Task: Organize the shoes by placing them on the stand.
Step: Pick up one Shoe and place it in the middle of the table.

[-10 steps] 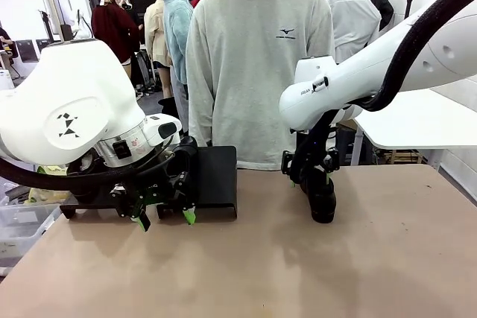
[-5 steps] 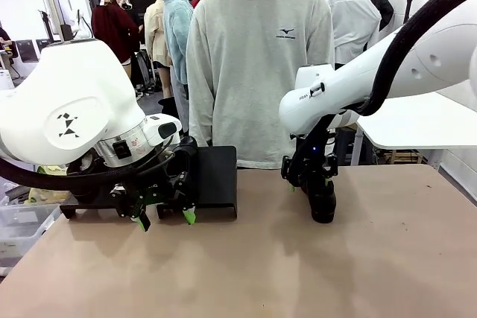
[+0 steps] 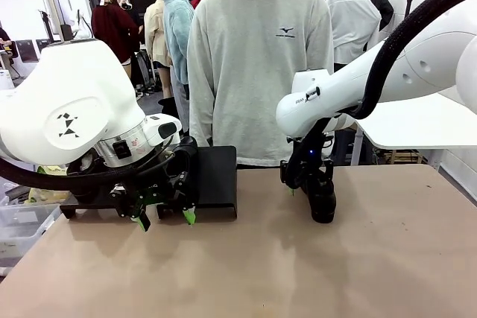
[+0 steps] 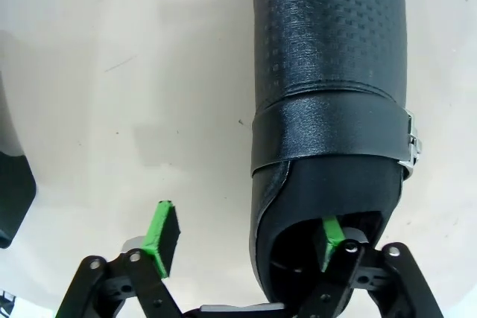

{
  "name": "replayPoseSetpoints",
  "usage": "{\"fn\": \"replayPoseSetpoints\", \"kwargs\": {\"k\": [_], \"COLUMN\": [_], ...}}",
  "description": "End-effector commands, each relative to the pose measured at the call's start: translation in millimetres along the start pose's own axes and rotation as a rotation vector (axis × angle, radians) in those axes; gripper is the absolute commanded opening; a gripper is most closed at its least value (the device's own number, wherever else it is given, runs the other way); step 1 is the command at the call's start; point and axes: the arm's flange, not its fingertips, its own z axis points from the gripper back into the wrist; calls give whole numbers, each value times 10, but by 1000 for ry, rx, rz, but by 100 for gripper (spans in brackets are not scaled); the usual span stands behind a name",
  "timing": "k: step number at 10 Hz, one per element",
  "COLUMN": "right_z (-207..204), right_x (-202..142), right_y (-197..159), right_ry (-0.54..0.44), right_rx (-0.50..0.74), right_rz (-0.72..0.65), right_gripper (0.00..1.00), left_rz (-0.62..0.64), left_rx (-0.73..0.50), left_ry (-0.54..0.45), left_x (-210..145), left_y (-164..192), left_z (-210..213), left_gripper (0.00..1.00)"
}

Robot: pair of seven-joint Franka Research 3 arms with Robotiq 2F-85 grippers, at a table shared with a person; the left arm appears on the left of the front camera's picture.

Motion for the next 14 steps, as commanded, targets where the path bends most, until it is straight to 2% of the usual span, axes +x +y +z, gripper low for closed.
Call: {"fn": "replayPoseSetpoints", "kwargs": {"k": [1,3,4,10,12,14], "right_z": [20,7,3,62,305,610], "right_x": [40,47,55,57,-207,-774], "right_y": [-15,-12,-15,8,182,606], "right_ry": [21,39,46,128,124,88], "right_rx": [-4,-16,-18,20,41,11], "right_rz": [9,-3,-10,-61,-100,-111], "right_gripper": [40,3,0,0,0,0], "left_rz": [6,6,6,6,6,6], "left_rx": [-8,-8,-8,-8,-8,-8], "left_ry": [6,6,6,6,6,6], "left_x": [-8,-8,-8,-8,-8,-8], "left_y": [13,13,13,13,13,13], "left_z": [7,7,7,7,7,7], "left_gripper": [100,100,100,100,100,100]}}
